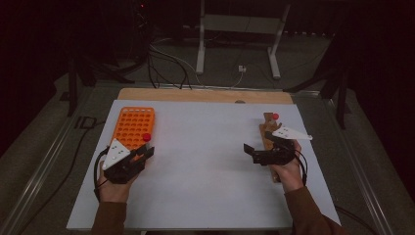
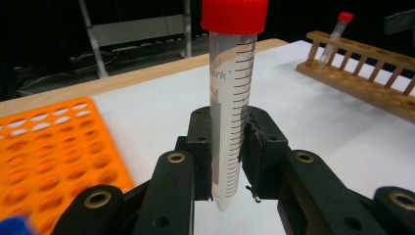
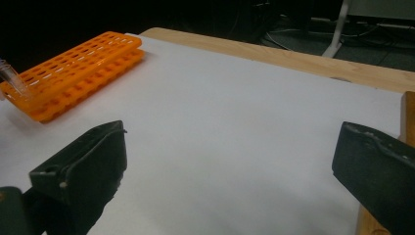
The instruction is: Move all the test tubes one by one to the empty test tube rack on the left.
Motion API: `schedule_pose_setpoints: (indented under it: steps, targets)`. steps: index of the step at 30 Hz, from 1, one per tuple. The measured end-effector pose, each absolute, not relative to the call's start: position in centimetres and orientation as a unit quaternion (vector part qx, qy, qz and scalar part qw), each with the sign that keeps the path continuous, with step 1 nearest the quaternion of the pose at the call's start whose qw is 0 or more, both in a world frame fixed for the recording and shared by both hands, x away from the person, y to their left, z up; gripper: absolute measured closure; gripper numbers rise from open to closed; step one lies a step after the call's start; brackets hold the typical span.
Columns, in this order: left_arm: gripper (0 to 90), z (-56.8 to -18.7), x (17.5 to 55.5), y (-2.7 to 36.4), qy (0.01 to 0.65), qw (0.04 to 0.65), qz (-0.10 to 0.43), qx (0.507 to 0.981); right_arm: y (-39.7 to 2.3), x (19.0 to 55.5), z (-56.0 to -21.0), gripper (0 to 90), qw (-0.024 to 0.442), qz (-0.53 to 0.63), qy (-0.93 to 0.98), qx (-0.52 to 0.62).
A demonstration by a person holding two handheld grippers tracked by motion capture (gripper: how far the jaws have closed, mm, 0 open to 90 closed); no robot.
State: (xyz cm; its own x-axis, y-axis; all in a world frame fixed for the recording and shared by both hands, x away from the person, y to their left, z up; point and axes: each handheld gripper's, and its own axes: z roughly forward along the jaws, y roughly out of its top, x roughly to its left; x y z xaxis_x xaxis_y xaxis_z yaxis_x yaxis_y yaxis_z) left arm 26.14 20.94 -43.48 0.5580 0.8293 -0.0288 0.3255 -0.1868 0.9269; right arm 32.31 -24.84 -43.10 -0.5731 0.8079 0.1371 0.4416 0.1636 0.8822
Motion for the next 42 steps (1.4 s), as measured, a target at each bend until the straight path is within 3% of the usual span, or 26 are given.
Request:
schedule_pose_setpoints:
  steps: [24,42]
  targets:
    - [75.2,-43.9,23.9,28.6,0.470,0.480,0.307,0.674,-25.9,32.1,-43.3,0.2,0.188,0.494,0.731,0.432]
    - [75.1,-45.8,27.0,30.6,0.508,0.434,0.347,0.657,-26.1,32.0,-43.5,0.2,0.186,0.497,0.729,0.432]
